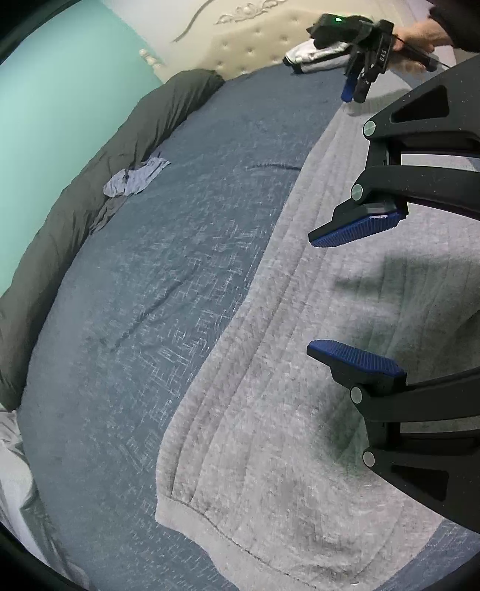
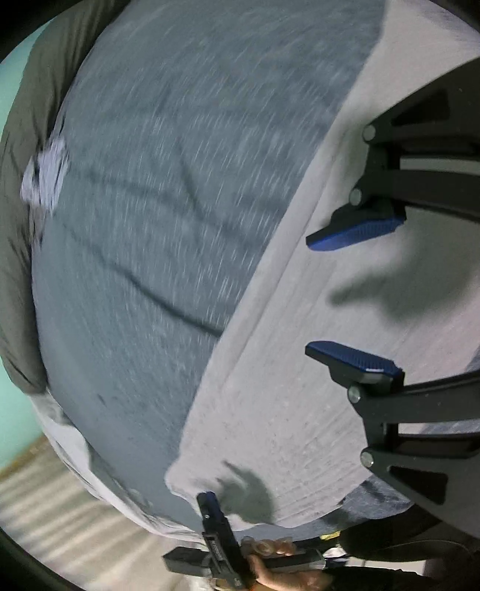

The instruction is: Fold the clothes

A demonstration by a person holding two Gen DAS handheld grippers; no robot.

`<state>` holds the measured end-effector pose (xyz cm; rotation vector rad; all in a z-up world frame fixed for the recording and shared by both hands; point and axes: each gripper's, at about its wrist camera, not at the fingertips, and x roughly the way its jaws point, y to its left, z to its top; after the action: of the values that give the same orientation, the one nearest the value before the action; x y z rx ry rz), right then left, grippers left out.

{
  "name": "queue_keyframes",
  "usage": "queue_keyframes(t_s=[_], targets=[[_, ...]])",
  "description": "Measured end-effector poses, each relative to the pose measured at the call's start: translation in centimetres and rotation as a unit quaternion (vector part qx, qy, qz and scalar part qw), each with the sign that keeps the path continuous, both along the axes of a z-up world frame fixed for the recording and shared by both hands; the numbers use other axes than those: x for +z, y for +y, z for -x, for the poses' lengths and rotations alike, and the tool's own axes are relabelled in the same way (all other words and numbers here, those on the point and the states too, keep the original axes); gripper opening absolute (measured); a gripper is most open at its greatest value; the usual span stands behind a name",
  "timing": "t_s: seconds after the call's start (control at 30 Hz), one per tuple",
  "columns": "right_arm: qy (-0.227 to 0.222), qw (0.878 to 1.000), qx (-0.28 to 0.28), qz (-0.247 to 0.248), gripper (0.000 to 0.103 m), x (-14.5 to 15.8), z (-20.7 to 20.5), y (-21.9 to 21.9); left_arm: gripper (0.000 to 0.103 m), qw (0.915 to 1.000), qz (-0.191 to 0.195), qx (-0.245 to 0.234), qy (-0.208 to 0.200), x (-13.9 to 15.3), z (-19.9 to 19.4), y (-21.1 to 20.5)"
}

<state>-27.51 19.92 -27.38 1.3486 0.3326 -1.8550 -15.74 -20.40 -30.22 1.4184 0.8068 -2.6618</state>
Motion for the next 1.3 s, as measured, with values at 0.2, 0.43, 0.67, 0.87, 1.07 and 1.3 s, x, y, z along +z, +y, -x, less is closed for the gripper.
queue_keyframes(t_s=[0.2, 0.43, 0.67, 0.87, 1.07, 1.3], targets=[[0.011, 0.999, 0.051, -0.005, 0.052, -0.7, -1.0, -5.0, 0.057, 0.9994, 0.009, 0.015, 0.030, -0.4, -0.9, 0.4], [0.024, 0.994, 0.105, -0.032, 0.052, -1.8, -1.1, -9.2, 0.057, 0.9991, 0.023, -0.003, 0.036, -1.2, -1.1, 0.2], [0.025, 0.987, 0.146, -0.061, 0.049, -3.5, -1.5, -11.3, 0.057, 0.9988, 0.013, 0.012, 0.046, -1.1, -1.9, -1.6], [0.024, 0.985, 0.156, -0.065, 0.009, -3.7, -1.6, -11.3, 0.060, 0.9979, 0.004, 0.037, 0.054, -0.9, -2.6, -3.3], [0.032, 0.990, 0.132, -0.031, 0.003, -1.0, -0.1, -10.1, 0.060, 0.9972, -0.001, 0.045, 0.059, -0.7, -3.0, -4.2], [0.030, 0.992, 0.104, -0.070, 0.003, -1.8, 1.5, -10.4, 0.060, 0.9968, 0.005, 0.053, 0.060, -0.4, -3.3, -5.1]])
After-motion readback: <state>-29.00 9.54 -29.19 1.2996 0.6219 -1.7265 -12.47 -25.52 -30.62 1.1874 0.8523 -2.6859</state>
